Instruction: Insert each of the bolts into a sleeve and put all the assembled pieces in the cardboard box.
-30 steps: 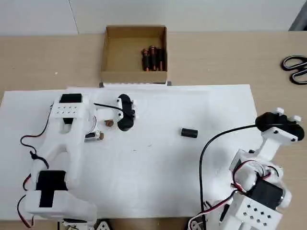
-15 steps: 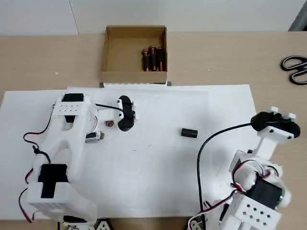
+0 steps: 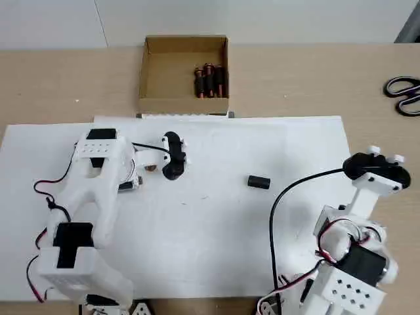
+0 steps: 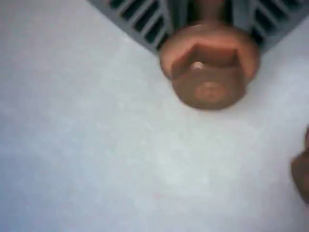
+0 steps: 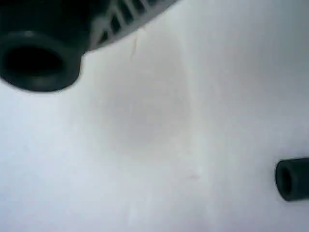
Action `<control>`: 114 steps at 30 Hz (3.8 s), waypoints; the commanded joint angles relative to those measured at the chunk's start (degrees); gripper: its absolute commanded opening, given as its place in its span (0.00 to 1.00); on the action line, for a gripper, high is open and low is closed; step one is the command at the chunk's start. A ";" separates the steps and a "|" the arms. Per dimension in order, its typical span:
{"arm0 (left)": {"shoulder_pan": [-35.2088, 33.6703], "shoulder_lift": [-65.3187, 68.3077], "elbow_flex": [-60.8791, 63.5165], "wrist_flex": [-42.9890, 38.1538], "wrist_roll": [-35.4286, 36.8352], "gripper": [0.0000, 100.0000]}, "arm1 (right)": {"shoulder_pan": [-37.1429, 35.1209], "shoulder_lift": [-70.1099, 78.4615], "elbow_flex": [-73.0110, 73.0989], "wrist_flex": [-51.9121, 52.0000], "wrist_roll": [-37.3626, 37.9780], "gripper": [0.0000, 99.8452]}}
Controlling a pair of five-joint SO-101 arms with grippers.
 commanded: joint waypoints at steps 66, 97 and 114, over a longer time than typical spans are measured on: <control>18.73 -53.36 -25.63 15.74 89.76 0.00 | -42.95 -0.31 -5.54 -15.43 -3.78 0.00; 22.24 -114.64 58.42 -27.08 110.59 0.00 | -68.18 -0.66 6.24 -29.05 -3.78 0.00; 27.08 -114.99 58.77 -33.58 115.08 0.00 | -68.35 -0.66 6.15 -29.05 -3.78 0.00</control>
